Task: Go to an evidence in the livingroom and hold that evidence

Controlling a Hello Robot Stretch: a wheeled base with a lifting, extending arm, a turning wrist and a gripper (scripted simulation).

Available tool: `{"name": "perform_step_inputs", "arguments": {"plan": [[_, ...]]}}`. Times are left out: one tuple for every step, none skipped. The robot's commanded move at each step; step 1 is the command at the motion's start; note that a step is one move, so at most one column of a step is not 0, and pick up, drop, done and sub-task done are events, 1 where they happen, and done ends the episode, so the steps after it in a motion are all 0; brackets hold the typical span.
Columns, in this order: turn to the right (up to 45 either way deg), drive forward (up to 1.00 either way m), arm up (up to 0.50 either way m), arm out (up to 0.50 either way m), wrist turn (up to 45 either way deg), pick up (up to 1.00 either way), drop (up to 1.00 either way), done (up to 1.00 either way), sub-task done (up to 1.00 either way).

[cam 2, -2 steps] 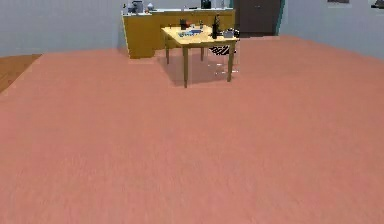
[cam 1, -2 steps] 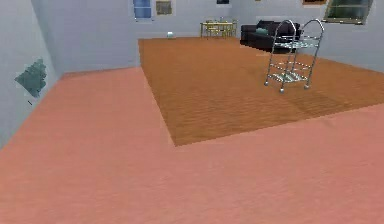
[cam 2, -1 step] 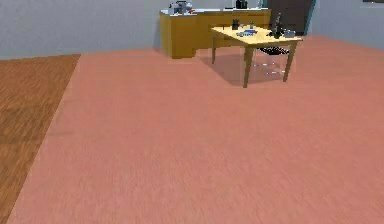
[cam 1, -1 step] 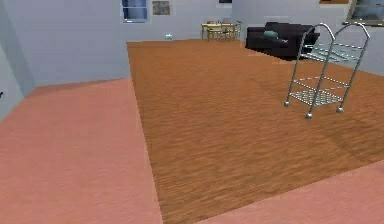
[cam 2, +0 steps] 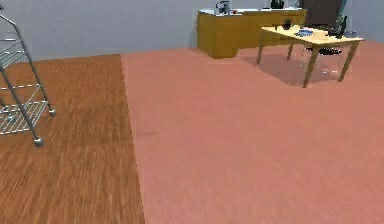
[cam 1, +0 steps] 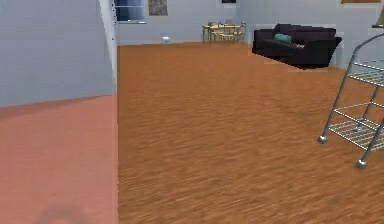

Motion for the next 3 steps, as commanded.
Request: {"name": "perform_step_inputs", "arguments": {"plan": [[0.0,1.00,0.00,0.00,0.0,0.00,0.00,0.00,0.00],[3.0,0.00,0.00,0.00,0.0,0.00,0.00,0.00,0.00],[0.0,1.00,0.00,0.00,0.0,0.00,0.00,0.00,0.00]]}}
